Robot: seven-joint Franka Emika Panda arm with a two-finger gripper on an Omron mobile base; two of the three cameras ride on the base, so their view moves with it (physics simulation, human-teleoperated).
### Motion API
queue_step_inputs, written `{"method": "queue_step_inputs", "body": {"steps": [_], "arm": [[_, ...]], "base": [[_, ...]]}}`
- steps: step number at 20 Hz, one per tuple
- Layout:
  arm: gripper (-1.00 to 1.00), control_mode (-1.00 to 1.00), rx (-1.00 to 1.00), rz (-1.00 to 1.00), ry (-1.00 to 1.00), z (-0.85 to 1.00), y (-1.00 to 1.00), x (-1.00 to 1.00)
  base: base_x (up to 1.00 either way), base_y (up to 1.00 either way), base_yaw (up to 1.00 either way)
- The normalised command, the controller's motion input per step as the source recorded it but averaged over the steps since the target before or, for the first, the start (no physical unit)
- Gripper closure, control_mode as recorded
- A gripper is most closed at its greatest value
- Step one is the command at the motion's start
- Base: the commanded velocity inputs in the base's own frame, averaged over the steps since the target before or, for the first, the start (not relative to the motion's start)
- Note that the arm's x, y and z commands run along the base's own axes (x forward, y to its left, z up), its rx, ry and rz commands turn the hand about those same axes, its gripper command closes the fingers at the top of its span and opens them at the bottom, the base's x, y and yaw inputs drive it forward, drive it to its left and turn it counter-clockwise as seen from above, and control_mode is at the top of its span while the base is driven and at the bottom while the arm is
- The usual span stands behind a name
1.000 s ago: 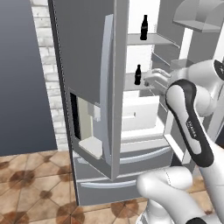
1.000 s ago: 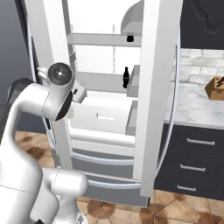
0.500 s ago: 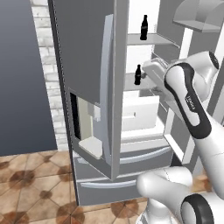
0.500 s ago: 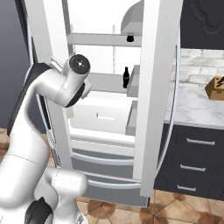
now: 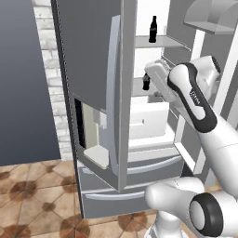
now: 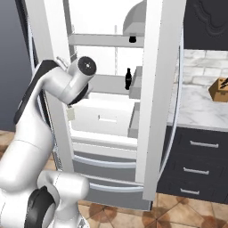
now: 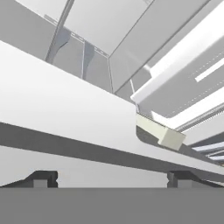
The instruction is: Open the fridge, grab two sodas, and place both sodas inside the bowl with ice on the dining counter.
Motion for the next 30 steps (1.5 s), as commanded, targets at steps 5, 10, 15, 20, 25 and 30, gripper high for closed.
{"method": "queue_step_inputs", "body": {"steps": [5,10,15,20,25,30], "arm": [[-1.0,-1.0,0.08,0.0,0.03,-0.08,0.35,0.07],[-1.0,-1.0,0.03,0.02,0.03,-0.01,0.44,0.0],[-1.0,-1.0,0.0,0.07,0.03,0.0,0.5,-0.02],[-1.0,-1.0,0.03,0.05,0.01,0.0,0.17,-0.01],[-1.0,-1.0,0.1,0.0,0.0,0.0,-0.82,0.05],[-1.0,-1.0,0.09,0.02,0.03,0.0,-0.35,0.61]], "base": [[0.0,0.0,0.0],[0.0,0.0,0.0],[0.0,0.0,0.0],[0.0,0.0,0.0],[0.0,0.0,0.0],[0.0,0.0,0.0]]}}
